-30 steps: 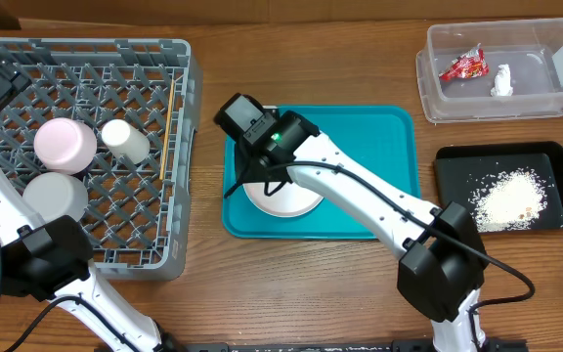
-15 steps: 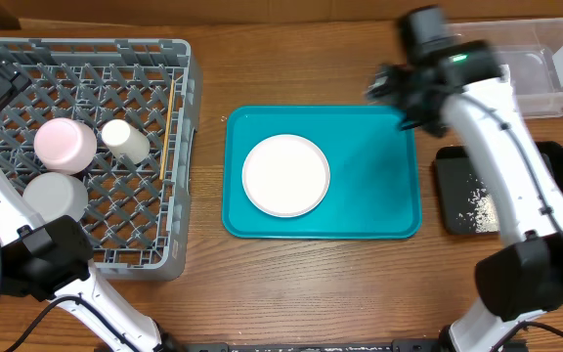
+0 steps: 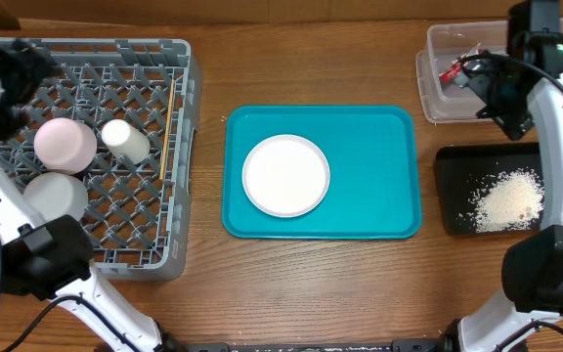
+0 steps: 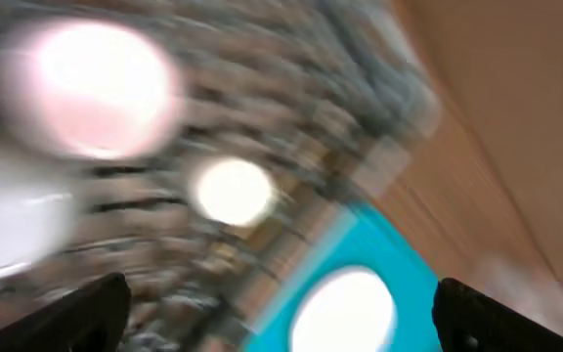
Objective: Sort waste into correct bins and load items into the dishwasher
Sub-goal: 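Release the plate and retract the right arm to the right, then reach the left gripper to the white plate's rim on the tray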
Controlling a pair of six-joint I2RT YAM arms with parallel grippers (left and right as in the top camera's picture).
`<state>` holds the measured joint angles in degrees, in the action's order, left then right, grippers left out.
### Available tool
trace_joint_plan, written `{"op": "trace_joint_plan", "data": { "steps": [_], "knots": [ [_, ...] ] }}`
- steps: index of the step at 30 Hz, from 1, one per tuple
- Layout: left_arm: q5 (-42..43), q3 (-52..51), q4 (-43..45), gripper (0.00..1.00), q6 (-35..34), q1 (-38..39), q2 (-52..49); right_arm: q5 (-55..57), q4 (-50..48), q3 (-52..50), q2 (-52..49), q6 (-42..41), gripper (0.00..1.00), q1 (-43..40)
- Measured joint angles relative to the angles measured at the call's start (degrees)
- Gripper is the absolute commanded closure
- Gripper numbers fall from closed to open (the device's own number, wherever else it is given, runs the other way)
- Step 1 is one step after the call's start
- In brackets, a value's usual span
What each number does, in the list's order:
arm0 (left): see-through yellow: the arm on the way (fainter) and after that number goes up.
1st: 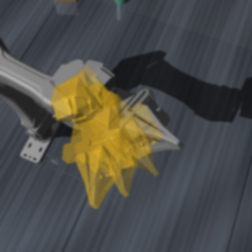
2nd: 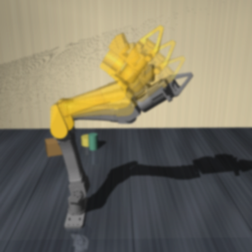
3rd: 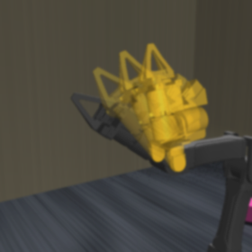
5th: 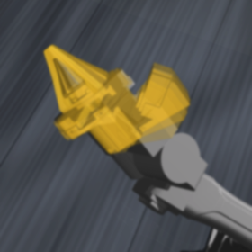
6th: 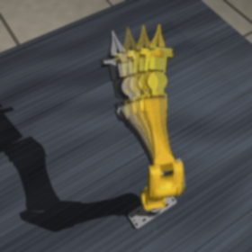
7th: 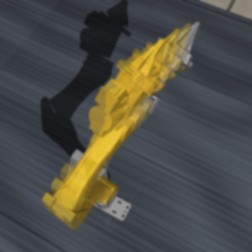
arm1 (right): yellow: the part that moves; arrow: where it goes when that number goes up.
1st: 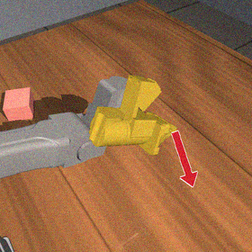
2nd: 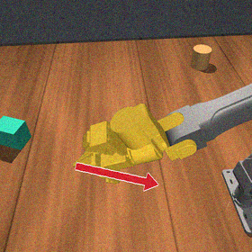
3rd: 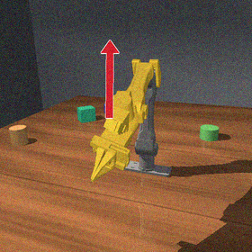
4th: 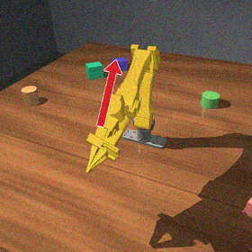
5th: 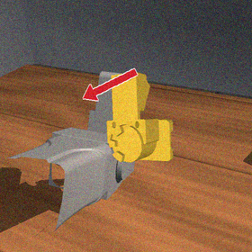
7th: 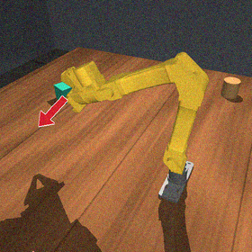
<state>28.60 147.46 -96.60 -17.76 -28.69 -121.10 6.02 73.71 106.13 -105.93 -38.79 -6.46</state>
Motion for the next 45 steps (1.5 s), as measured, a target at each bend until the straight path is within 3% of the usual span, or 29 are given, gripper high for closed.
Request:
{"op": "trace_joint_plan", "data": {
  "steps": [3,6,14,24,26,29,37,40,45],
  "knots": [
    [10.1,-3.7,0.1,0.0,5.7,5.6,0.0,-0.1,0.0,0.0,0.0,0.0,0.0,-0.2],
    [11.3,-9.1,0.2,0.0,7.5,15.3,0.0,-0.1,0.0,0.0,0.0,0.0,0.0,-0.2],
    [-4.4,-19.7,5.6,0.0,2.6,43.7,-1.1,-0.1,0.0,0.0,0.0,0.0,0.0,-0.2],
    [-13.6,-19.8,16.5,0.0,-0.3,64.8,-1.2,0.0,0.0,0.0,0.0,0.0,0.0,-0.2],
    [-16.1,-20.2,18.4,0.05,-0.5,67.8,-1.2,0.0,0.0,0.0,0.0,0.0,0.0,-0.2],
    [-22.4,-22.2,21.1,0.26,-4.2,72.2,-1.2,-0.1,0.0,0.0,0.0,0.0,0.0,-0.2],
    [-39.1,-34.2,25.7,0.38,-16.2,75.1,-1.2,-0.1,0.0,0.0,0.0,0.0,0.0,-0.2],
    [-40.2,-38.8,31.2,0.42,-17.7,74.3,-1.2,-0.1,0.0,0.0,0.0,0.0,0.0,-0.2],
    [-37.1,-46.6,39.9,0.37,-15.7,73.5,-1.2,-0.1,0.0,0.0,0.0,0.0,0.0,-0.2]
  ]
}}
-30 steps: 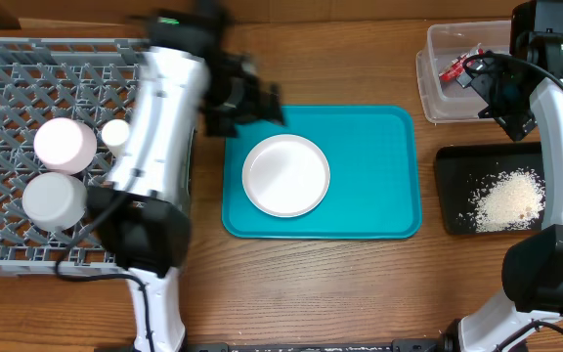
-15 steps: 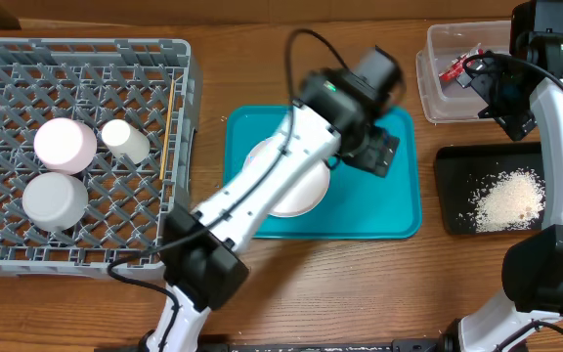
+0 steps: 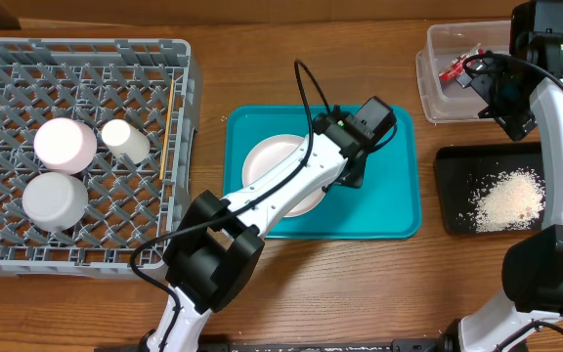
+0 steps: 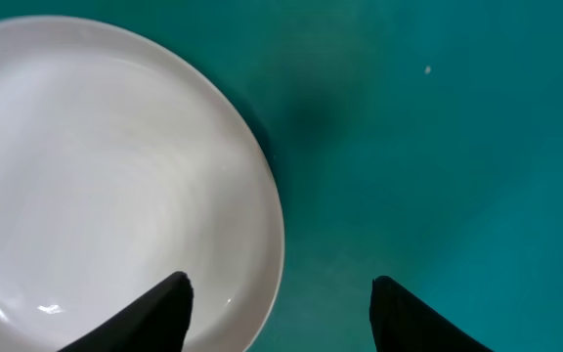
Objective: Sort waste into correct bins and load items into the dishwasher
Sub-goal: 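Reach the left gripper to the white plate's rim on the tray, then grasp the plate rim with the left gripper and lift it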
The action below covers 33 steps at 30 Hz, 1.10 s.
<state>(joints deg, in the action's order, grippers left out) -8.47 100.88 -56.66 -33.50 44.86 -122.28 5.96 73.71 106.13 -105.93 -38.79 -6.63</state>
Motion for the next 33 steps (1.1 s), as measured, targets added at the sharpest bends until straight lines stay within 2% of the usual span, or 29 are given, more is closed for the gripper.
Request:
{"op": "trace_joint_plan", "data": {
  "steps": [6,9,13,16,17,20,25,30,33],
  "knots": [
    [2.4,-8.2,7.1,0.34,1.0,0.2,0.0,0.0,0.0,0.0,0.0,0.0,0.0,0.0],
    [2.7,-11.4,10.3,0.39,1.0,0.2,0.0,0.0,0.0,0.0,0.0,0.0,0.0,0.0],
    [2.7,-13.5,13.3,0.61,2.0,0.1,0.4,0.0,0.0,0.0,0.0,0.0,0.0,0.0],
    [2.4,-13.7,13.5,0.93,2.2,0.1,0.5,0.0,0.0,0.0,0.0,0.0,0.0,0.0],
    [2.4,-13.7,13.4,0.96,2.2,0.1,0.5,0.0,0.0,0.0,0.0,0.0,0.0,0.0],
    [2.0,-12.7,10.9,0.96,3.0,0.0,0.9,0.0,0.0,0.0,0.0,0.0,0.0,0.0],
    [2.5,-4.8,-1.5,0.96,3.0,-0.6,0.8,0.0,0.0,0.0,0.0,0.0,0.0,0.0],
    [3.9,14.1,-14.5,0.96,3.4,-3.7,0.8,0.0,0.0,0.0,0.0,0.0,0.0,0.0],
    [7.5,26.7,-19.8,0.96,6.8,-8.3,1.1,0.0,0.0,0.0,0.0,0.0,0.0,0.0]
  ]
}}
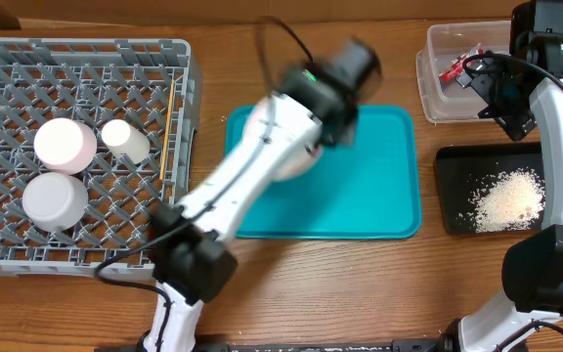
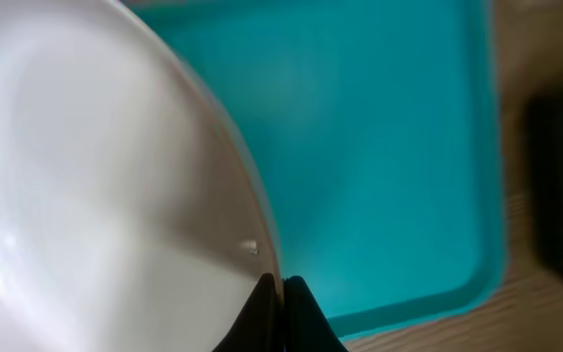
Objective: Sort waste into correct bins and load items into the dishwasher
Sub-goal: 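Grasp the plate rim with the left gripper and lift it, then carry the plate to the rack and stand it upright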
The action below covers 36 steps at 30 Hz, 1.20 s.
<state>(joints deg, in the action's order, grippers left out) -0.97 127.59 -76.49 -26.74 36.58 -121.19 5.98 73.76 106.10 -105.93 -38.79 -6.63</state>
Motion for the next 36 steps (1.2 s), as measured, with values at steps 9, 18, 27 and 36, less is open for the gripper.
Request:
{"op": "trace_joint_plan", "data": {
  "steps": [9,18,27,36],
  "knots": [
    [21.7,13.9,-5.6,0.96,12.6,-22.8,2.0,0.0,0.0,0.0,0.0,0.0,0.0,0.0],
    [42.3,12.6,-11.0,0.96,26.4,-43.1,1.4,0.0,0.0,0.0,0.0,0.0,0.0,0.0],
    [54.9,3.3,-10.6,0.96,36.8,-48.4,0.2,0.0,0.0,0.0,0.0,0.0,0.0,0.0],
    [58.3,-2.8,-5.9,0.96,39.3,-49.2,0.1,0.0,0.0,0.0,0.0,0.0,0.0,0.0]
  ]
}}
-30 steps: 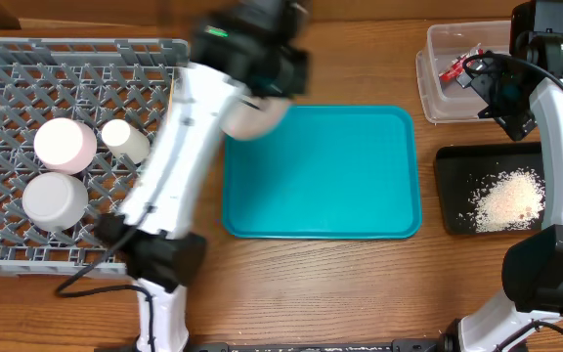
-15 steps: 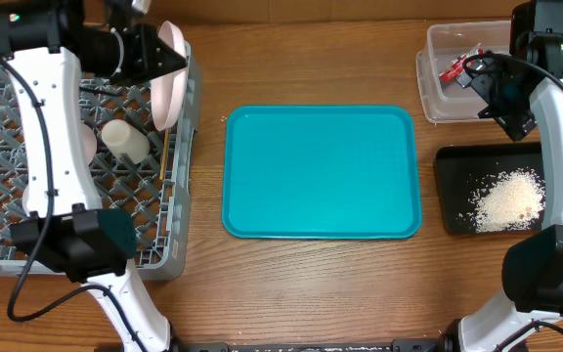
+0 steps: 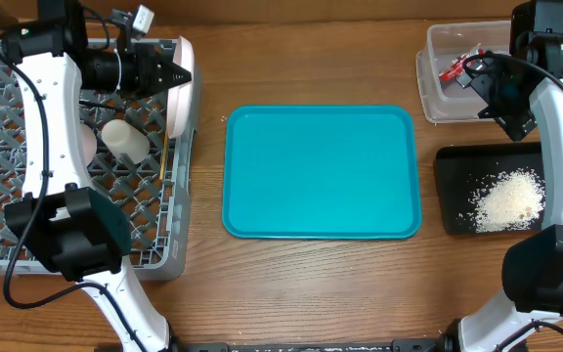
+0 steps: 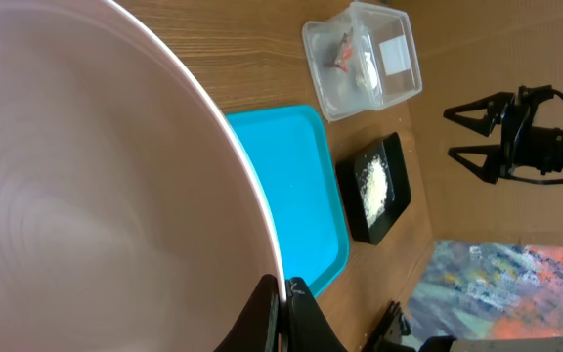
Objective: Sort waste into correct bins and load items into the dishwasher
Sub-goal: 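Carry the plate to the rack and stand it upright, then release the plate and pull the left gripper back from the rack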
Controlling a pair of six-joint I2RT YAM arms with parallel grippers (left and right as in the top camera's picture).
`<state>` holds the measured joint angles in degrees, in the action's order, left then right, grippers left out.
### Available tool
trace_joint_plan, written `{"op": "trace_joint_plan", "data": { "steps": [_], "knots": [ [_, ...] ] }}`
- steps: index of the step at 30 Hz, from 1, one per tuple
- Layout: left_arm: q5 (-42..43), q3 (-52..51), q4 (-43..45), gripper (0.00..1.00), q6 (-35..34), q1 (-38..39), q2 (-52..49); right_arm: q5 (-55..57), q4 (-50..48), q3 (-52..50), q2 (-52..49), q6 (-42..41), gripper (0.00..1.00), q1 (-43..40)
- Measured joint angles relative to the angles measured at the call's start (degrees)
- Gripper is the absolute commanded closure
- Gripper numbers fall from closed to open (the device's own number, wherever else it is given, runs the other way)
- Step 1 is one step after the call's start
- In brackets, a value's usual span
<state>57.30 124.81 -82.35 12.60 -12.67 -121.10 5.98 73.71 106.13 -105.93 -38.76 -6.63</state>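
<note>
A white plate (image 3: 180,93) stands on edge over the right side of the grey dish rack (image 3: 27,244); whether it touches the rack cannot be told. My left gripper (image 3: 171,76) is shut on its rim, and in the left wrist view the plate (image 4: 86,196) fills the left side, with the fingertips (image 4: 262,311) pinching its edge. The teal tray (image 3: 321,171) holds nothing. My right gripper (image 4: 453,132) hangs open beside the clear container (image 3: 457,68), which holds a red wrapper.
A white cup (image 3: 125,140) lies in the rack, with a pink bowl (image 3: 86,147) partly hidden behind my left arm. A black tray (image 3: 497,196) with pale crumbs sits at the right, below the clear container.
My left gripper has moved with the plate from above the teal tray to the right side of the dish rack. The plate is now on edge. The right arm has not moved.
The plate lay on the teal tray while my left gripper was open over the rack. Then the open gripper straddled the plate's right rim. Then it was shut on the rim with the plate raised, and now the plate is at the rack.
</note>
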Motion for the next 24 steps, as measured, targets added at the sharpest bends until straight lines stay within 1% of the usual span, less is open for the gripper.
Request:
{"op": "trace_joint_plan", "data": {
  "steps": [3,4,6,7,9,10,11,12,13,14,18,23,24],
  "knots": [
    [0.2,-0.1,0.1,0.96,0.0,-1.0,0.0,0.0,0.0,0.0,0.0,0.0,0.0,0.0],
    [0.4,-0.1,0.1,0.93,0.0,-1.5,0.0,0.0,0.0,0.0,0.0,0.0,0.0,0.0],
    [0.6,-0.1,0.0,0.71,0.0,-2.1,0.0,0.0,0.0,0.0,0.0,0.0,0.0,0.0],
    [0.7,-0.1,0.0,0.63,-0.2,-2.4,0.0,0.0,0.0,0.0,0.0,0.0,0.0,0.0],
    [1.0,-0.1,-0.2,0.43,-1.3,-2.9,0.0,0.0,0.0,0.0,0.0,0.0,0.0,0.0],
    [1.1,-0.1,-0.2,0.3,-2.0,-3.1,0.0,0.0,0.0,0.0,0.0,0.0,0.0,0.0],
    [1.1,-0.1,-0.3,0.18,-2.8,-3.1,0.0,0.0,0.0,0.0,0.0,0.0,0.0,0.0],
    [1.2,-0.1,-0.3,0.09,-3.5,-3.2,0.0,0.0,0.0,0.0,0.0,0.0,0.0,0.0],
    [1.2,-0.1,-0.4,0.04,-4.2,-3.2,0.0,0.0,0.0,0.0,0.0,0.0,0.0,0.0],
    [1.3,-0.1,-0.8,0.0,-4.5,-3.2,0.0,0.0,0.0,0.0,0.0,0.0,0.0,0.0],
    [1.4,0.0,-4.4,0.0,-5.4,-3.3,0.0,0.0,0.0,0.0,0.0,0.0,0.0,0.0],
    [1.4,2.5,-13.4,0.01,-4.4,-4.7,0.0,0.0,0.0,0.0,0.0,0.0,0.0,0.0],
    [1.4,3.2,-14.1,0.01,-4.2,-5.1,0.2,0.0,0.0,0.0,0.0,0.0,0.0,0.0]
  ]
}}
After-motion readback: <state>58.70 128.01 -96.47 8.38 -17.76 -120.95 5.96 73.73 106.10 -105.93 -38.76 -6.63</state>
